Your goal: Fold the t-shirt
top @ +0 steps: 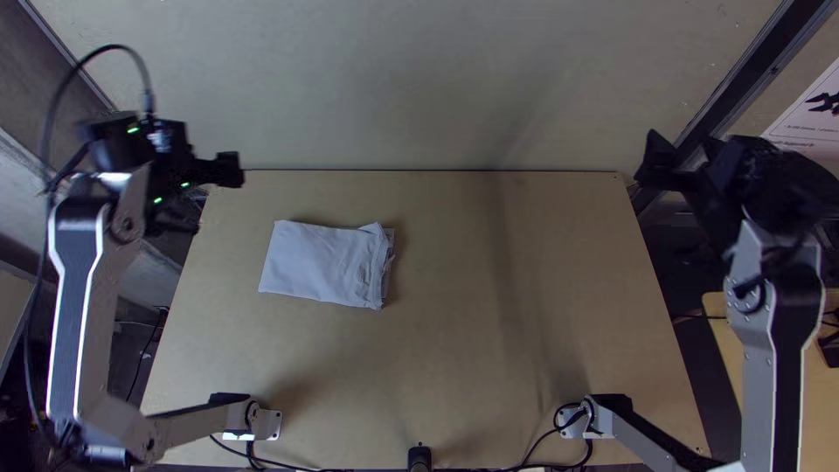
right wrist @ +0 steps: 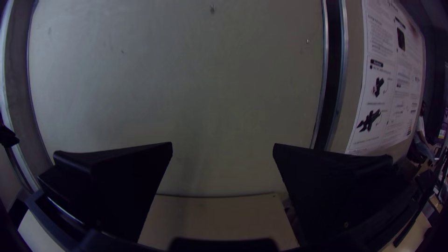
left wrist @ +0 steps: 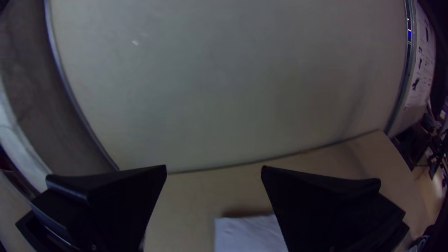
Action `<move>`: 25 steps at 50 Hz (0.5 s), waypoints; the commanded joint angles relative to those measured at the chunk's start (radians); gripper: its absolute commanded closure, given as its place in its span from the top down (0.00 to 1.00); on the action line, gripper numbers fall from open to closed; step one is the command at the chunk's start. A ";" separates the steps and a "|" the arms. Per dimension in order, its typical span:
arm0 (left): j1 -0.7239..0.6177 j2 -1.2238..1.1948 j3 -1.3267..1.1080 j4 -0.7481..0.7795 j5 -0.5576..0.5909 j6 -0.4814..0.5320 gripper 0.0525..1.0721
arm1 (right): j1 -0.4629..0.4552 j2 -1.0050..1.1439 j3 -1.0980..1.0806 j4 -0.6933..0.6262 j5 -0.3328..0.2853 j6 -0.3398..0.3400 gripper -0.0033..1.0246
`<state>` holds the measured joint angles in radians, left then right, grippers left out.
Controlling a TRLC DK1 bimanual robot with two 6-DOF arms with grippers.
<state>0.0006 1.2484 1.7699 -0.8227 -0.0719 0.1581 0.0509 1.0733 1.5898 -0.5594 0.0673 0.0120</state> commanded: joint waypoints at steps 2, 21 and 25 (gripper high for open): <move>0.050 -0.158 -0.112 0.096 0.000 0.038 0.96 | 0.007 -0.113 -0.079 0.050 0.002 -0.035 0.96; 0.101 -0.659 -0.728 0.534 0.018 0.018 0.96 | 0.038 -0.701 -0.692 0.377 0.000 -0.130 0.96; 0.087 -0.768 -0.846 0.593 0.020 -0.006 0.96 | 0.038 -0.789 -0.772 0.374 0.000 -0.130 0.96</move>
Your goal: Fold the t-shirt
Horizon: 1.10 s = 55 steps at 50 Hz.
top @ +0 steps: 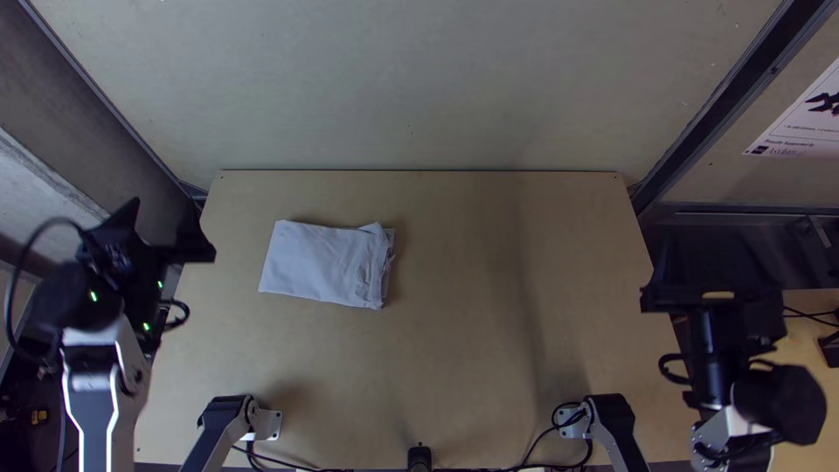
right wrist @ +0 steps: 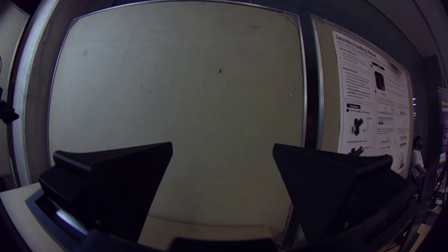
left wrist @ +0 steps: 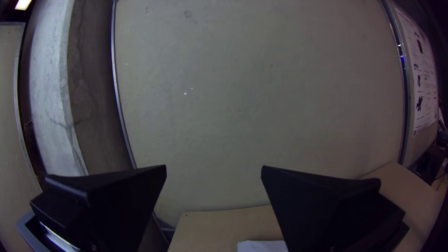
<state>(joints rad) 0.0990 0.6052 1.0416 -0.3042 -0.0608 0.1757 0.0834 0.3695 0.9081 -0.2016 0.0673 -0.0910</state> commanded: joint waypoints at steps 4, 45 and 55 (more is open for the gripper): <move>-0.013 -0.223 -0.229 0.125 0.009 -0.041 0.96 | 0.006 -0.169 -0.163 0.018 0.000 -0.027 0.96; -0.019 -0.610 -0.902 0.269 0.027 -0.074 0.96 | -0.016 -0.376 -0.778 0.123 0.000 0.082 0.96; -0.021 -0.610 -0.977 0.246 0.022 -0.019 0.96 | -0.024 -0.376 -0.842 0.105 0.008 0.149 0.96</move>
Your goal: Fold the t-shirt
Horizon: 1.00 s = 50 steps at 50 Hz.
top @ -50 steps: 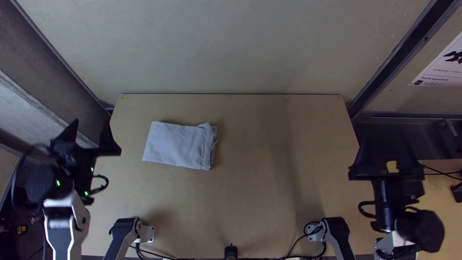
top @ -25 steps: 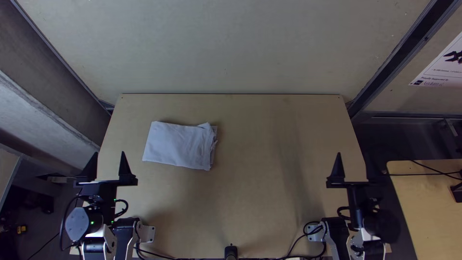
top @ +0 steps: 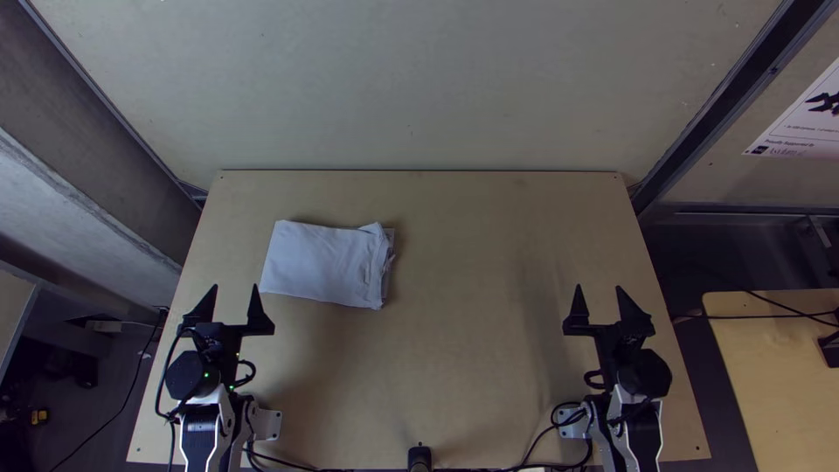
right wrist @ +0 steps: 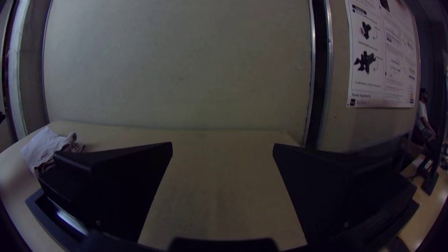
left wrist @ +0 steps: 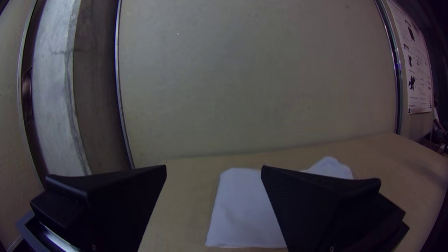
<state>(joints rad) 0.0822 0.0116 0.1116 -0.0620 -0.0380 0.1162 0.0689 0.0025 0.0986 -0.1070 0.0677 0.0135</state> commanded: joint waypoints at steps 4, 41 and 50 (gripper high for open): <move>-0.002 -0.016 -0.061 -0.035 -0.002 0.054 0.96 | -0.018 -0.007 -0.046 -0.019 0.009 0.074 0.96; 0.018 -0.013 -0.055 -0.113 0.004 0.056 0.96 | -0.014 -0.007 -0.039 -0.059 0.009 0.163 0.96; 0.018 -0.013 -0.055 -0.113 0.004 0.056 0.96 | -0.014 -0.006 -0.039 -0.059 0.007 0.163 0.96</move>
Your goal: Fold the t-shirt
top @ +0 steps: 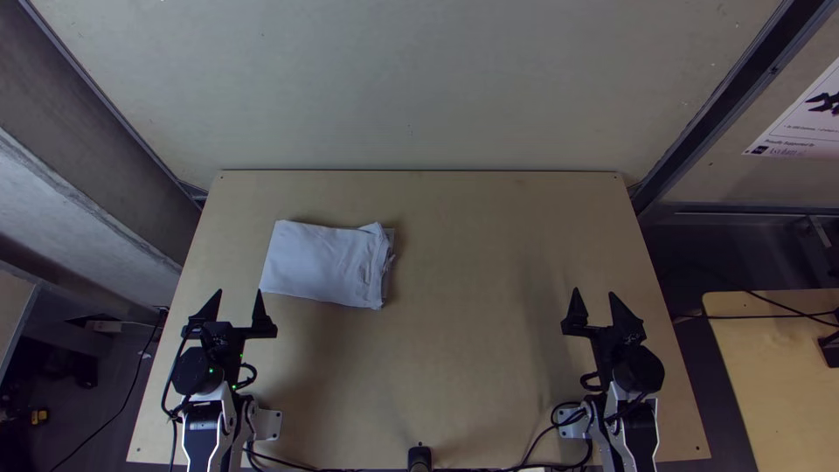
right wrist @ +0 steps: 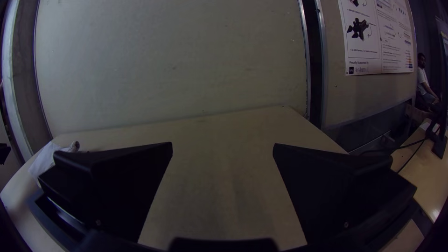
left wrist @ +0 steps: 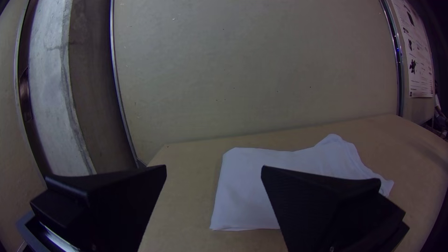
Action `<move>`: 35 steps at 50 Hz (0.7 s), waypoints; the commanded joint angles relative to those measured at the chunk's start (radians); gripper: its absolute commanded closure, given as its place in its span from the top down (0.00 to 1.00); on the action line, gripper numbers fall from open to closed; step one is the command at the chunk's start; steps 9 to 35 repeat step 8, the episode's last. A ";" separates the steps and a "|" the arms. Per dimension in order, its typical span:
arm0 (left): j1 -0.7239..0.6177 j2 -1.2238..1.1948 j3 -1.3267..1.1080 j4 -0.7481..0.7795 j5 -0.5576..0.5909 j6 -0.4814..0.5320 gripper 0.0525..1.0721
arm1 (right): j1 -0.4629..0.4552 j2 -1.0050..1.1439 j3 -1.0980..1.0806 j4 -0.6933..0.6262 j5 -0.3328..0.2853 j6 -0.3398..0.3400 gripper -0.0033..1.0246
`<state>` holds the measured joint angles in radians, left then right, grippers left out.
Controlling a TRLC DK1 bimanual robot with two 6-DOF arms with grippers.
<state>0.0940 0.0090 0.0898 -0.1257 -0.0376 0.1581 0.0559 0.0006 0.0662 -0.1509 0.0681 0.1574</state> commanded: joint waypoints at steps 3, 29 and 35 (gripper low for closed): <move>0.006 -0.010 -0.033 -0.049 0.004 0.014 0.96 | -0.001 -0.005 -0.006 -0.015 0.007 0.019 0.96; 0.006 -0.010 -0.033 -0.049 0.004 0.014 0.96 | -0.001 -0.005 -0.008 -0.015 0.007 0.019 0.96; 0.006 -0.010 -0.033 -0.049 0.004 0.014 0.96 | -0.001 -0.005 -0.008 -0.015 0.007 0.019 0.96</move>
